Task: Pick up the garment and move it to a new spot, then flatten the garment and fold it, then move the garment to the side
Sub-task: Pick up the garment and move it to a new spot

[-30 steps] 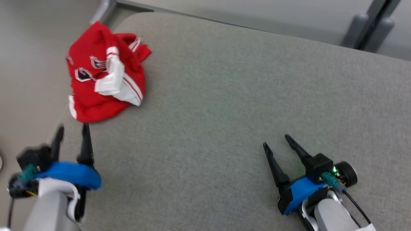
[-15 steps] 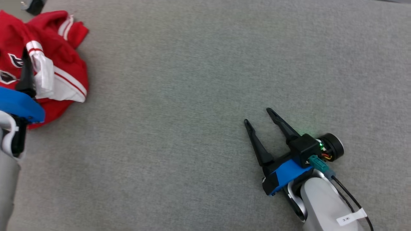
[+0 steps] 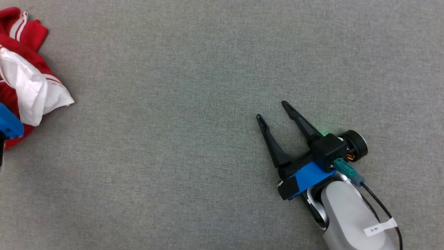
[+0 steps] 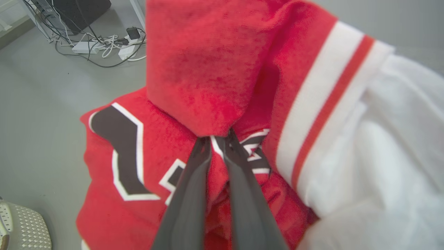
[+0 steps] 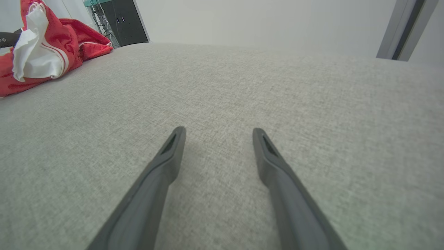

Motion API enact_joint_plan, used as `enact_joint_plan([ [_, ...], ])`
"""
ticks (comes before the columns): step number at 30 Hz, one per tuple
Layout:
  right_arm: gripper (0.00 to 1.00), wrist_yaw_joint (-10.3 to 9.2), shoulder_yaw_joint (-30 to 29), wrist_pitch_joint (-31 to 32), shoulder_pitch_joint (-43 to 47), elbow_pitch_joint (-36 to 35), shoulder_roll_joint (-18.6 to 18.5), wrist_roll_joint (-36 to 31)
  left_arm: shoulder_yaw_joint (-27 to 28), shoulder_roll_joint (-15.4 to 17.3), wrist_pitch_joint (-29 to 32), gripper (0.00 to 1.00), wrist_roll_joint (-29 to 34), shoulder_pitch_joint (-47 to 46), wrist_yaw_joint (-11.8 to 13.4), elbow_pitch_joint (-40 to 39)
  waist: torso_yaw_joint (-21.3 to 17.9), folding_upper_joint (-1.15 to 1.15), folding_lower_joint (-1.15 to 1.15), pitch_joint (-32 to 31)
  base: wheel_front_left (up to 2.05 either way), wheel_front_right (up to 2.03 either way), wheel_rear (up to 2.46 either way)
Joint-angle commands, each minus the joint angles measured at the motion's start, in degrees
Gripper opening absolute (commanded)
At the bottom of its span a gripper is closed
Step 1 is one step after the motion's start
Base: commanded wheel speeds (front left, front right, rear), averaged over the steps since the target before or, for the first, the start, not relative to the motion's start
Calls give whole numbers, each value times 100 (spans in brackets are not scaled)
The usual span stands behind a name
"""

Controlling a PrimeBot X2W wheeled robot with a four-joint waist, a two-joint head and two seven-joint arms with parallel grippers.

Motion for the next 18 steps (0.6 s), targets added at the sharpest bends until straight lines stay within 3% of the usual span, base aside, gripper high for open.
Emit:
enact_joint_plan([
  [1,100,-73,-321,147,435,496,-425,101,-41,48,-176,0,-44,-192,12,-82,34,0,0,-66,0,0,0],
  [5,100,-68,-308,129,518,446,-371,188,-148,78,-347,0,70,-410,12,-446,110,0,0,-288,0,0,0],
  [10,100,-46,-245,105,527,298,-287,349,129,119,-355,0,421,-534,11,-1419,112,0,0,-620,0,0,0],
  [18,100,-41,-189,80,790,115,-255,742,407,-376,-353,0,930,-139,12,-3229,-270,0,0,-1356,0,0,0],
])
